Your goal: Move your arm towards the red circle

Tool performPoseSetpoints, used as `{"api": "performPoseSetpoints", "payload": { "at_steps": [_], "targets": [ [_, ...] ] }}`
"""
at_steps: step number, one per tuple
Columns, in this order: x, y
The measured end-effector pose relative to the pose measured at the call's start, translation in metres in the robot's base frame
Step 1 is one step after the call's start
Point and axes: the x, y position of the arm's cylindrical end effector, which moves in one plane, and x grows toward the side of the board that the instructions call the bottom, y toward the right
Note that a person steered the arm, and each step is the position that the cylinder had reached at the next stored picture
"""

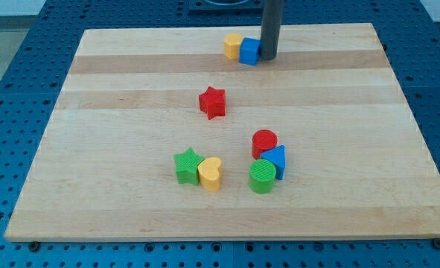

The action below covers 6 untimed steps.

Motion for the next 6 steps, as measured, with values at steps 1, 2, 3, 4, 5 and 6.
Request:
{"api": "performPoseSetpoints", "payload": {
  "at_steps": [1, 2, 3, 4, 5, 6],
  "targets": [
    [-0.005, -0.015],
    [-0.014, -0.023],
    [-0.021, -0.027],
    [-0.012, -0.008],
    [0.029, 0.016],
    [0.080, 0.027]
  ]
}}
